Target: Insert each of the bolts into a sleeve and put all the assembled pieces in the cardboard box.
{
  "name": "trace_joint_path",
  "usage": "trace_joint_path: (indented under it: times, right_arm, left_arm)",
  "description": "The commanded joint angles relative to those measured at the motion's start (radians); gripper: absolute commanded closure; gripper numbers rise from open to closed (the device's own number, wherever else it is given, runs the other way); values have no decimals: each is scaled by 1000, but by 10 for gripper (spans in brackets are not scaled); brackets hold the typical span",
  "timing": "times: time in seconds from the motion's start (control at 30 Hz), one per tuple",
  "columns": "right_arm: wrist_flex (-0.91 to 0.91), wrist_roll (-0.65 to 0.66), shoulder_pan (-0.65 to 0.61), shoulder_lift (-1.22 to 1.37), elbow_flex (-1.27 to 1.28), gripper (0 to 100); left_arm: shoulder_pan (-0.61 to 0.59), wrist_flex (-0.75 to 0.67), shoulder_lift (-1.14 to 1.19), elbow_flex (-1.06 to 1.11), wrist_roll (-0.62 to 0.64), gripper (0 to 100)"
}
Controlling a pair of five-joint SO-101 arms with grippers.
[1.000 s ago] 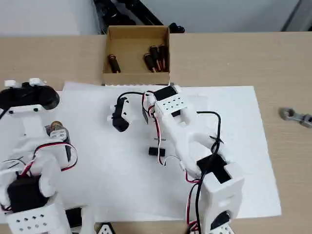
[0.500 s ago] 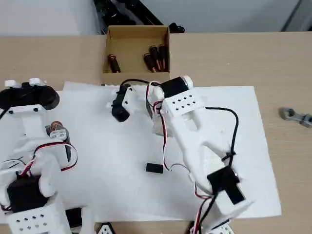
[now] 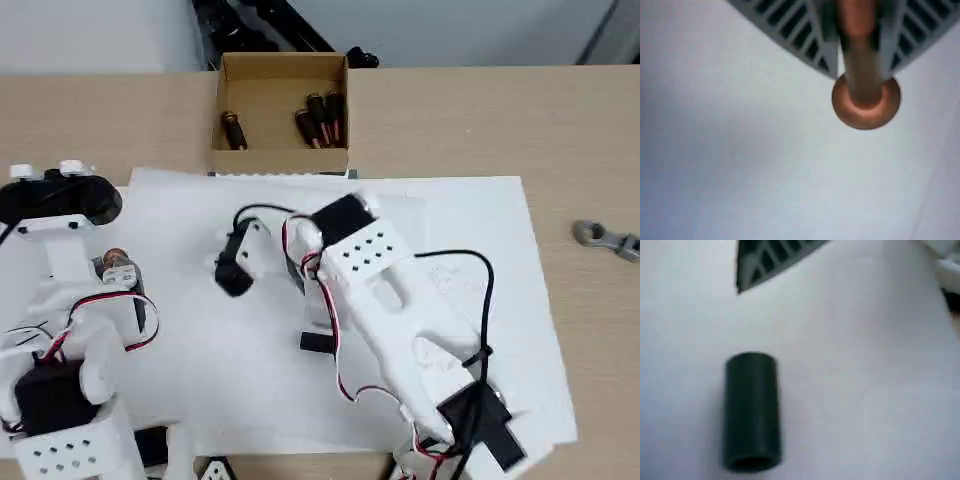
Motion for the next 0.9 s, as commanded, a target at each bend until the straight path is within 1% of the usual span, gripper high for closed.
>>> trace_joint_path:
  times: [0.0, 0.13, 0.33, 0.43, 0.57, 0.87]
  right_arm:
    - [-51, -37, -22, -67, 54, 775]
    - [-110, -71, -71, -114, 126, 775]
    - [-133, -129, -133, -166, 184, 775]
    - [-133, -129, -137, -173, 192, 771]
    - [-145, -127, -137, -173, 216, 715]
    - [-219, -129, -142, -182, 321, 715]
  left_arm:
    - [0, 2, -9, -4, -9, 994]
    - [0, 2, -9, -4, -9, 994]
    - [0, 2, -8, -4, -9, 994]
    - [0, 2, -8, -2, -9, 994]
    - [0, 2, -8, -2, -9, 994]
    - [0, 2, -8, -2, -9, 994]
